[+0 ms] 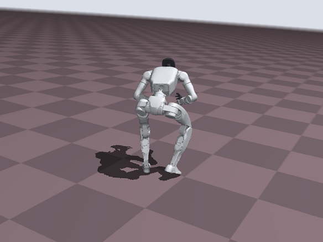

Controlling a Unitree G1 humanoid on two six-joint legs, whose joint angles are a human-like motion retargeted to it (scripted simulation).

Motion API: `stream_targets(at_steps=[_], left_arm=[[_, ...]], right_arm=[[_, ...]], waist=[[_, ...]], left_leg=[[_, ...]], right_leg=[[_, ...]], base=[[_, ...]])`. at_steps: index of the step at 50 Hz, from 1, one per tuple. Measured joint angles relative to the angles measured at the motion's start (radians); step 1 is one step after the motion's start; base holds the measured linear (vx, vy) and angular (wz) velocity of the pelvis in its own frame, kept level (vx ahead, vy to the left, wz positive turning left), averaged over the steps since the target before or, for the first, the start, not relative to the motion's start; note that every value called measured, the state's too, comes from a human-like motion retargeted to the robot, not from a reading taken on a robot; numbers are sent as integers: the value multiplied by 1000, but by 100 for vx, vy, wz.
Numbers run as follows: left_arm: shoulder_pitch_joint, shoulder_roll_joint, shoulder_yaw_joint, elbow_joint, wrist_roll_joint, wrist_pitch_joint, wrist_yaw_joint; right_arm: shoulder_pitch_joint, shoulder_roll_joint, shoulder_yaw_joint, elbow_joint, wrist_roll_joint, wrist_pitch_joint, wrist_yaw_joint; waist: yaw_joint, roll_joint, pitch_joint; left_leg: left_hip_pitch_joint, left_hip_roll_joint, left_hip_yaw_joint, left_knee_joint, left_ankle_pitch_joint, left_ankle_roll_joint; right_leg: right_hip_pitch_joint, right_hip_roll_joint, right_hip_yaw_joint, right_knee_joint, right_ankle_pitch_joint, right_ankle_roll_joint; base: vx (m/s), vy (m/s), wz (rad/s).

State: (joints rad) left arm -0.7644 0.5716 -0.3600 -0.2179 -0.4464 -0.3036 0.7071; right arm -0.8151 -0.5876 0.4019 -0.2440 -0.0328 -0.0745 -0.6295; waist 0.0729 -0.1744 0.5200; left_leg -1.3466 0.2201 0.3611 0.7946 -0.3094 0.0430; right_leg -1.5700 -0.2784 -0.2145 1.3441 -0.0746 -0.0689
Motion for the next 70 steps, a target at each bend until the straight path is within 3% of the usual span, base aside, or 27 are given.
stream_targets(at_steps=[4,7,10,15,18,21,23,25,27,28,29,31,34,40,45,47,49,52,55,56,57,58,60,62,63,66,70], left_arm=[[-231,37,-75,-10,49,2,3],[-392,60,-115,-18,92,3,2],[-501,71,-132,-28,132,7,4],[-558,81,-126,-39,182,0,0],[-507,97,-107,-51,180,-7,8],[-397,115,-72,-54,172,1,29],[-323,125,-52,-45,159,-37,52],[-228,144,-20,-11,149,-22,61],[-97,123,12,-2,138,37,74],[-41,124,30,4,134,57,76],[5,120,43,6,123,60,57],[77,112,66,8,98,47,17],[151,105,101,1,48,0,11],[205,79,169,-23,-48,-31,-32],[194,73,169,-15,-14,-27,-24],[187,55,180,-22,-11,-27,-50],[159,50,175,-24,-26,-12,-10],[91,46,143,-33,-25,5,-6],[26,45,114,-53,-88,18,-57],[-8,58,100,-31,-45,4,93],[-47,68,83,-26,-21,-1,132],[-95,73,57,-55,-33,11,-50],[-154,87,55,-52,-9,40,-85],[-238,96,56,-36,79,26,140],[-279,103,40,-55,108,38,34],[-373,103,42,-74,100,24,130],[-446,107,32,-93,201,32,-11]], right_arm=[[106,50,-29,23,24,-26,-20],[161,75,-51,29,42,-45,-17],[202,82,-59,33,56,-55,-4],[202,66,-61,28,56,-74,0],[143,57,-58,24,33,-70,-19],[54,53,-49,22,1,-57,-47],[-31,54,-46,24,-2,-81,-56],[-127,17,-54,113,-141,53,-98],[-164,48,-18,58,-100,31,-89],[-200,22,-24,103,-197,142,-129],[-233,16,-16,103,-236,163,-93],[-290,17,-1,76,-262,148,-8],[-346,43,19,32,-182,93,-63],[-403,9,23,14,-206,108,-95],[-383,23,60,-5,-210,104,-46],[-323,7,20,-32,-191,58,-67],[-269,2,22,-43,-178,67,-37],[-186,-1,13,-56,-161,73,12],[-88,7,-11,-68,-116,66,49],[-74,16,2,-63,-119,72,16],[-62,21,6,-59,-116,69,13],[-58,17,-10,-59,-102,50,69],[-20,22,-8,-55,-84,50,99],[-13,17,-16,-61,-95,41,18],[-16,16,-18,-60,-91,34,58],[-32,6,-33,-59,-99,37,16],[-34,-7,-32,-52,-106,21,61]], waist=[[-57,-3,0],[-118,1,0],[-179,16,0],[-226,52,0],[-206,70,0],[-179,85,0],[-164,88,0],[-155,91,0],[-150,116,0],[-147,118,0],[-143,121,0],[-129,122,0],[-110,115,0],[-57,89,0],[-31,48,0],[-23,56,0],[-21,51,0],[-33,44,0],[-37,49,0],[-40,49,0],[-43,48,0],[-43,45,0],[-52,48,0],[-63,49,0],[-71,48,0],[-122,53,0],[-212,79,0]], left_leg=[[10,-26,-49,62,-46,-9],[19,-70,-94,85,-68,-25],[42,-118,-143,119,-96,-37],[80,-157,-208,173,-150,-40],[79,-132,-235,226,-168,-38],[19,-93,-260,358,-110,-42],[-63,-66,-266,461,-23,-49],[-123,-19,-239,543,43,-45],[-133,59,-171,582,32,-7],[-129,96,-124,574,9,11],[-126,122,-81,545,-12,18],[-117,147,-10,445,-41,12],[-84,151,89,227,-49,-15],[62,127,316,-200,-51,-19],[82,133,297,-222,42,-39],[55,135,244,-132,26,-47],[29,142,209,-34,-5,6],[4,129,169,100,-77,67],[8,122,102,202,-140,82],[10,124,77,216,-148,74],[8,122,56,225,-154,59],[-3,113,42,221,-156,31],[20,96,12,244,-173,36],[16,73,-13,242,-173,29],[13,58,-24,237,-174,20],[-13,-15,-60,230,-173,2],[-7,-128,-134,234,-182,-49]], right_leg=[[0,59,5,-348,49,57],[28,132,136,-654,124,155],[96,142,260,-874,120,217],[200,58,169,-947,209,254],[208,43,95,-883,232,267],[197,41,53,-795,209,247],[172,39,36,-741,184,221],[152,29,20,-666,137,162],[167,8,-19,-588,70,105],[171,-3,-33,-559,43,84],[175,-11,-50,-541,22,69],[184,-22,-82,-523,-8,49],[204,-35,-124,-518,-40,40],[256,-57,-194,-513,-96,42],[274,-72,-220,-438,-159,-25],[288,-110,-220,-339,-216,-4],[208,-182,-194,-173,-137,-119],[68,-233,-58,46,12,-143],[0,-107,91,127,79,-68],[0,-57,102,102,67,-49],[0,-14,109,68,43,-15],[0,15,109,15,-5,47],[0,42,88,-102,49,-3],[0,101,105,-292,74,42],[0,132,127,-400,85,65],[1,171,218,-719,85,132],[71,162,344,-1003,104,260]], base=[[40,-3,73],[43,-11,132],[46,-16,145],[45,-23,104],[40,-30,29],[38,-33,21],[34,-33,54],[34,-31,67],[37,-30,77],[33,-28,82],[31,-27,81],[29,-24,72],[26,-18,65],[27,-5,38],[30,8,5],[33,17,42],[31,23,30],[31,28,54],[30,11,67],[29,-1,65],[28,-3,60],[29,-1,72],[30,2,78],[29,0,86],[31,-4,114],[36,-8,174],[43,-16,230]])
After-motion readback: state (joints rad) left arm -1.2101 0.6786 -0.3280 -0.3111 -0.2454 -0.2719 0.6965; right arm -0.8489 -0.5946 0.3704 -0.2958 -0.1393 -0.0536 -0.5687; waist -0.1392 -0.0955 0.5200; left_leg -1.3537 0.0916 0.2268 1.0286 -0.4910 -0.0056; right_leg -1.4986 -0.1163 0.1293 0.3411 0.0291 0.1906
